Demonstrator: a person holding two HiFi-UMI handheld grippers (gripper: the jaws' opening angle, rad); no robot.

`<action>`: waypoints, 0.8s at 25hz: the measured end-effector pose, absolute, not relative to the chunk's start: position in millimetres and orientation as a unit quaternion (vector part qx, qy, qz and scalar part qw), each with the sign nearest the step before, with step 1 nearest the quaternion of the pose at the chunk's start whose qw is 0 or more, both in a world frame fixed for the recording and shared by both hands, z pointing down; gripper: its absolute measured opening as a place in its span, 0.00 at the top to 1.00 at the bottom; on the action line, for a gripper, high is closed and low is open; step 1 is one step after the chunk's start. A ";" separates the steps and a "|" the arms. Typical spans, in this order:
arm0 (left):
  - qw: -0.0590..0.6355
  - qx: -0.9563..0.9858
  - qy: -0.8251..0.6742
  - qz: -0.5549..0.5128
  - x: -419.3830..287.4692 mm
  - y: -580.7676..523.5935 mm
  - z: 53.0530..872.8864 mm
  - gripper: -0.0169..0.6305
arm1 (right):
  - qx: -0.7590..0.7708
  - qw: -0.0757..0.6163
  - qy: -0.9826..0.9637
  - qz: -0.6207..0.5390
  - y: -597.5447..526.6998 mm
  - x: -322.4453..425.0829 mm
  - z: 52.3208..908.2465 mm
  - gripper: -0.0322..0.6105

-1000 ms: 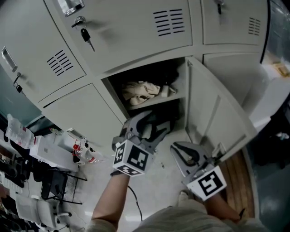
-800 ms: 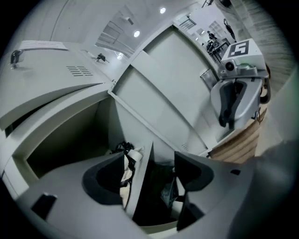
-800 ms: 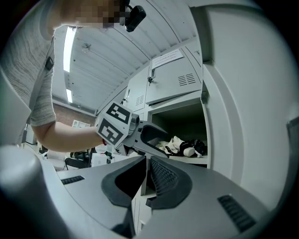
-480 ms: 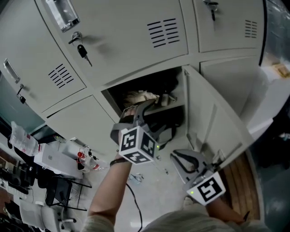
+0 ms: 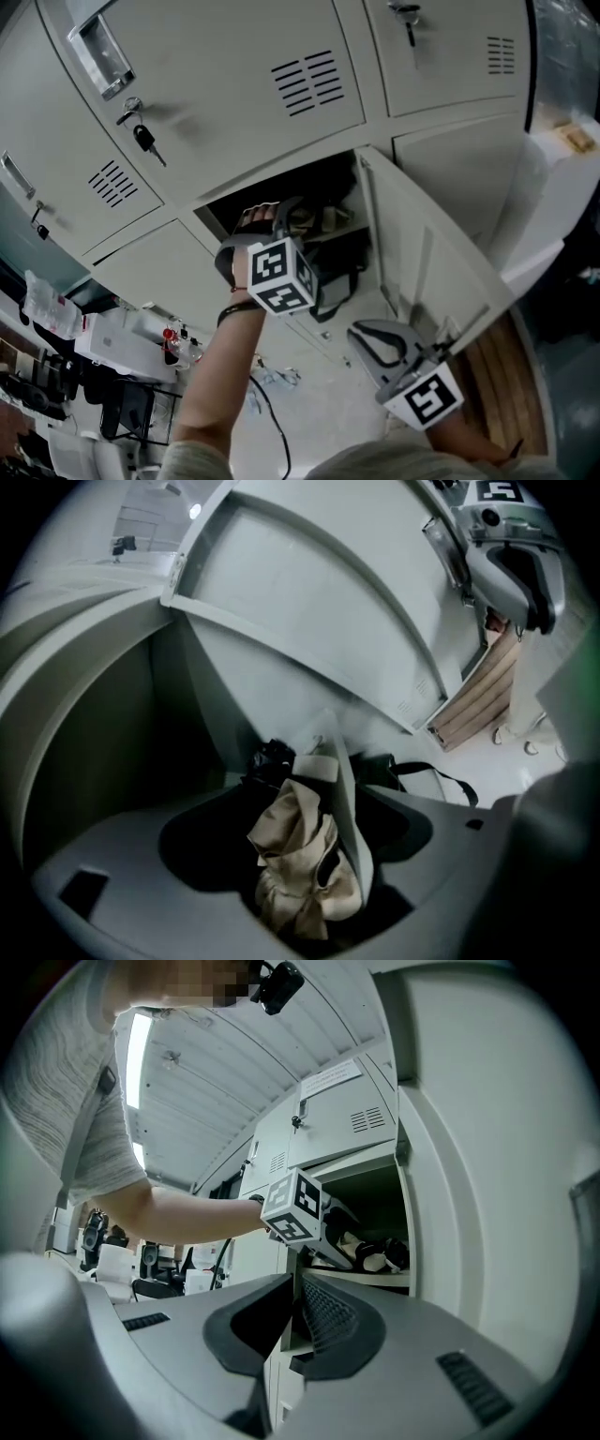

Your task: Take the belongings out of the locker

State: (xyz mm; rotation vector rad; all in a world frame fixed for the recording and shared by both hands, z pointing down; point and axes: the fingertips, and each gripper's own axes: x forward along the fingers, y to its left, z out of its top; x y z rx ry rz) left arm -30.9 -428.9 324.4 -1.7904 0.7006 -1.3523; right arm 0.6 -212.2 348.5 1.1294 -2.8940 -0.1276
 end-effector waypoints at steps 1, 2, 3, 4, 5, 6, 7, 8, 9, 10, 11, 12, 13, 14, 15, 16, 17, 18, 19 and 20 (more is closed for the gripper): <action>0.385 -0.696 0.275 -0.540 -33.3 -433.2 325.4 0.43 | 0.364 0.016 -0.930 -0.040 -212.5 2.1 348.4 0.94; 0.384 -0.690 0.276 -0.547 -34.9 -437.0 326.2 0.43 | 0.365 0.015 -0.930 -0.040 -213.0 3.4 348.2 0.94; 0.383 -0.686 0.277 -0.554 -36.0 -440.4 327.3 0.43 | 0.366 0.013 -0.930 -0.039 -213.8 4.8 347.8 0.94; 0.380 -0.683 0.278 -0.559 -36.9 -443.7 328.6 0.43 | 0.368 0.011 -0.929 -0.038 -214.7 5.9 347.4 0.94; 0.377 -0.680 0.281 -0.562 -37.7 -447.0 329.3 0.43 | 0.369 0.011 -0.929 -0.037 -215.6 6.9 347.2 0.94; 0.375 -0.679 0.285 -0.564 -37.9 -450.3 329.2 0.43 | 0.370 0.012 -0.928 -0.037 -216.4 7.6 347.1 0.94; 0.373 -0.679 0.287 -0.564 -37.4 -453.1 329.3 0.43 | 0.371 0.012 -0.928 -0.037 -217.1 8.2 347.2 0.94; 0.371 -0.680 0.288 -0.564 -36.5 -455.5 330.2 0.43 | 0.372 0.013 -0.927 -0.036 -217.7 8.7 347.3 0.94; 0.368 -0.681 0.288 -0.564 -35.4 -457.9 331.7 0.43 | 0.372 0.014 -0.927 -0.036 -218.4 9.2 347.5 0.94; 0.367 -0.681 0.288 -0.565 -34.4 -460.6 333.2 0.43 | 0.373 0.015 -0.927 -0.036 -219.0 9.7 347.7 0.94; 0.366 -0.680 0.289 -0.566 -33.8 -463.5 334.3 0.43 | 0.373 0.016 -0.927 -0.035 -219.6 10.1 347.9 0.94; 0.367 -0.678 0.290 -0.567 -33.5 -466.3 334.8 0.43 | 0.373 0.015 -0.927 -0.034 -220.1 10.3 347.7 0.94; 0.366 -0.677 0.292 -0.568 -33.4 -468.7 334.9 0.43 | 0.373 0.011 -0.927 -0.033 -220.4 10.4 347.0 0.94; 0.366 -0.676 0.294 -0.568 -33.3 -470.6 334.9 0.43 | 0.373 0.007 -0.927 -0.032 -220.8 10.3 346.2 0.94; 0.365 -0.676 0.295 -0.568 -32.9 -472.0 334.9 0.43 | 0.373 0.003 -0.927 -0.031 -221.2 10.5 345.7 0.94; 0.365 -0.676 0.294 -0.568 -32.0 -473.1 335.5 0.43 | 0.373 0.000 -0.927 -0.030 -221.7 10.8 345.4 0.94; 0.366 -0.677 0.291 -0.569 -31.0 -473.8 337.0 0.44 | 0.373 -0.002 -0.927 -0.030 -222.3 11.1 345.2 0.94; 0.366 -0.677 0.286 -0.570 -30.0 -473.8 339.8 0.48 | 0.374 -0.003 -0.927 -0.030 -222.7 11.2 345.1 0.94; 0.365 -0.679 0.282 -0.571 -29.3 -473.4 343.2 0.54 | 0.374 -0.004 -0.927 -0.031 -222.9 11.1 344.9 0.94; 0.364 -0.680 0.279 -0.572 -29.0 -472.8 346.6 0.61 | 0.374 -0.005 -0.927 -0.031 -222.9 10.9 344.5 0.94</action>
